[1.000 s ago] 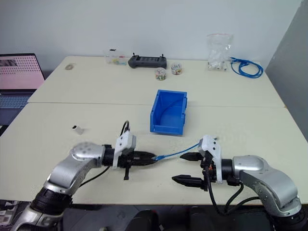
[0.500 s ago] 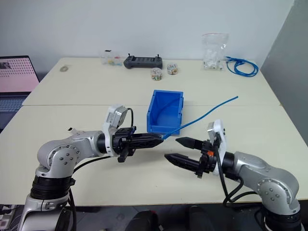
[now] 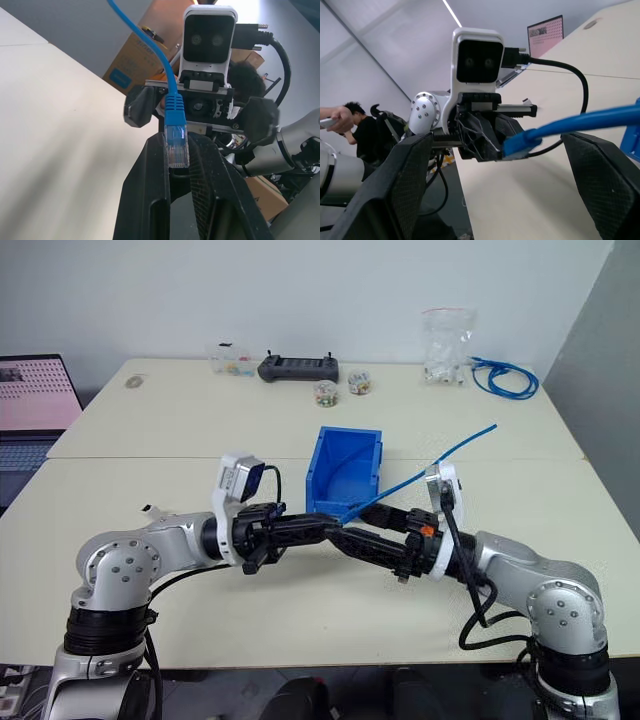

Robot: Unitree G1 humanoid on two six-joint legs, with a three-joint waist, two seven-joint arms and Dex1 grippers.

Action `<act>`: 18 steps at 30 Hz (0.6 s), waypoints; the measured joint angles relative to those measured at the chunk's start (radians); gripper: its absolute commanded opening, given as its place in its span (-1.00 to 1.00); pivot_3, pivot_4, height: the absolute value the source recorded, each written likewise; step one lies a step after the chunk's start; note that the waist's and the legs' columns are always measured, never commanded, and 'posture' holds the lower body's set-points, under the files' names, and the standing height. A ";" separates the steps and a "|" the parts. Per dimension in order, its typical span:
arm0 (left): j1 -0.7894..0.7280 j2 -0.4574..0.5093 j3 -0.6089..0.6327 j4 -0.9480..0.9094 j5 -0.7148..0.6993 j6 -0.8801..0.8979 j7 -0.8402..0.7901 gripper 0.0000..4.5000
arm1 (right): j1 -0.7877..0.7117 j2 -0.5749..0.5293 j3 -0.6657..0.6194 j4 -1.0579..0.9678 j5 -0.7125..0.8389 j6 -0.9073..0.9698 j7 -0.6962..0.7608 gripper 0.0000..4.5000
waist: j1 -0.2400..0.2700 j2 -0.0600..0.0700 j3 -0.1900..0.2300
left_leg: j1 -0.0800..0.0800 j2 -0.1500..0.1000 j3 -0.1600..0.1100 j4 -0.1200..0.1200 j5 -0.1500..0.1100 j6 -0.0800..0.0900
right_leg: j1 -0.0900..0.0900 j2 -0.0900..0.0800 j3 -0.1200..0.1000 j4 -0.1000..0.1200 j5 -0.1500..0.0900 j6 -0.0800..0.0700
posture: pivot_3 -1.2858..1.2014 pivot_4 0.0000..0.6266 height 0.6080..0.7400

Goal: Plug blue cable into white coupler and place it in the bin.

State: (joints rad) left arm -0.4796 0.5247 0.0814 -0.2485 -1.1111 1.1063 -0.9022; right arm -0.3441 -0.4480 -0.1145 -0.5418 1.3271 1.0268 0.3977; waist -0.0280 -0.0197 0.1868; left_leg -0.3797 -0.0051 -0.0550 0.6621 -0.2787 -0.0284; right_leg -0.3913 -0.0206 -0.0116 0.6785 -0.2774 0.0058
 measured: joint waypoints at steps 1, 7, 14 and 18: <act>0.000 0.000 0.001 -0.001 -0.007 0.001 0.001 -0.89 | -0.003 0.000 0.000 0.003 0.006 -0.002 -0.007 0.48 | 0.000 0.000 0.000 | 0.000 0.000 0.000 0.000 0.000 0.000 | 0.000 0.000 0.000 0.000 0.000 0.000 | 0.03 -0.52 1.00; 0.000 0.002 0.002 -0.016 -0.029 0.002 0.018 -0.89 | -0.011 -0.004 0.000 0.018 0.055 -0.013 -0.017 -0.07 | 0.000 0.000 0.000 | 0.000 0.000 0.000 0.000 0.000 0.000 | 0.000 0.000 0.000 0.000 0.000 0.000 | 0.03 -0.52 1.00; 0.000 0.002 0.003 -0.016 -0.062 0.003 0.021 -0.89 | -0.011 -0.014 0.003 0.023 0.072 -0.019 -0.031 -0.81 | 0.000 0.000 0.000 | 0.000 0.000 0.000 0.000 0.000 0.000 | 0.000 0.000 0.000 0.000 0.000 0.000 | 0.03 -0.52 1.00; -0.004 0.002 0.004 -0.015 -0.070 0.003 0.023 -0.89 | -0.011 -0.015 0.003 0.025 0.084 -0.026 -0.031 -0.94 | 0.000 0.000 0.000 | 0.000 0.000 0.001 0.000 0.000 0.000 | 0.000 0.000 0.000 0.000 0.000 0.000 | 0.03 -0.52 1.00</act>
State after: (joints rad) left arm -0.4832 0.5267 0.0856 -0.2639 -1.1814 1.1096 -0.8789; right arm -0.3555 -0.4630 -0.1113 -0.5171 1.4111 1.0013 0.3665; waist -0.0277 -0.0196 0.1868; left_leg -0.3800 -0.0051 -0.0545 0.6620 -0.2787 -0.0284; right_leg -0.3918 -0.0206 -0.0113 0.6784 -0.2774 0.0058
